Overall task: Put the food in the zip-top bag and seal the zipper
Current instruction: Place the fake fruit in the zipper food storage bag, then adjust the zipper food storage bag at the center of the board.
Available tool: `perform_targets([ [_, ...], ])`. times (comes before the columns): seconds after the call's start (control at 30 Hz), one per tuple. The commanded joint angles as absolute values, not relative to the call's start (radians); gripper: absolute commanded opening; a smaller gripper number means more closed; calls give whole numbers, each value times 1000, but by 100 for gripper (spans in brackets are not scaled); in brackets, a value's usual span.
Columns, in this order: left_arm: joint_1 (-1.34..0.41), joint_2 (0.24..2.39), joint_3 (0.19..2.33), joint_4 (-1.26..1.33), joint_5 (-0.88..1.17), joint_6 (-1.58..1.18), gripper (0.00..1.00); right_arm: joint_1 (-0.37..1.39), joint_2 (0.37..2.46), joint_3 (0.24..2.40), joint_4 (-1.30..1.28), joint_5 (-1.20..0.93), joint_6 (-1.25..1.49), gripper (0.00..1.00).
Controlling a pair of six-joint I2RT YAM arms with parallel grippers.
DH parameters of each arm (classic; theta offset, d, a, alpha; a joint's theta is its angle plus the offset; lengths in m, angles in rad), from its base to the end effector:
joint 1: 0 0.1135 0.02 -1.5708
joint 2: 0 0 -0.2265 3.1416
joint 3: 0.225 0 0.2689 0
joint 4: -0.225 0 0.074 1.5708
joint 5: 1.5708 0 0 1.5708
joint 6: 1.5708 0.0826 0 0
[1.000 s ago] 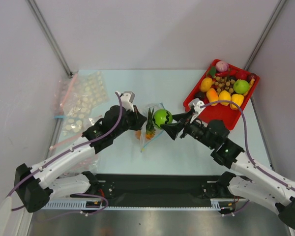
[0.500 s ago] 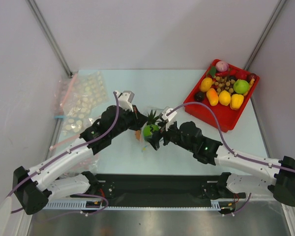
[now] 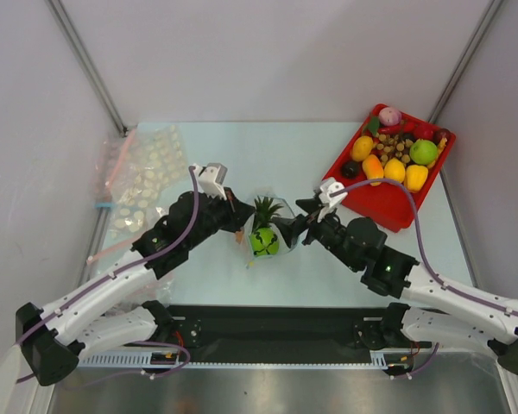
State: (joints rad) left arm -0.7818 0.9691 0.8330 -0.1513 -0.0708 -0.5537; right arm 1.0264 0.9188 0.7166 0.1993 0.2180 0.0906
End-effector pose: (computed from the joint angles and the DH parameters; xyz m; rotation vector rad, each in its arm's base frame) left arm 0.2238 -0.2140 0.2798 0.1704 1.9402 -0.8467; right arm 0.1738 0.2525 0.2992 -0.5687 1.5144 0.7005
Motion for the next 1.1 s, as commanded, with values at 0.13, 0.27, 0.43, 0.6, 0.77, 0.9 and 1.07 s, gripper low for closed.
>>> perform_targets([
  [0.13, -785, 877, 807, -109, -190, -581, 0, 1025, 887, 801, 55, 443, 216, 75],
  [0.27, -785, 861, 799, -112, -218, -589, 0, 1026, 963, 844, 9, 425, 238, 72],
  [0.43, -785, 848, 799, -127, -259, -591, 1, 1028, 1049, 882, -29, 341, 239, 62],
  [0.6, -785, 839, 799, -123, -256, -588, 1, 1028, 1091, 956, -132, 334, 255, 23],
  [0.77, -785, 880, 805, -95, -161, -589, 0, 1028, 1066, 979, -161, 324, 238, 0],
  [0.9, -808, 954, 836, -71, -46, -584, 0, 1019, 957, 921, -137, 443, 230, 0],
  [1.07, -836, 1028, 919, -149, 24, -532, 0, 997, 804, 810, -16, 512, 252, 0],
])
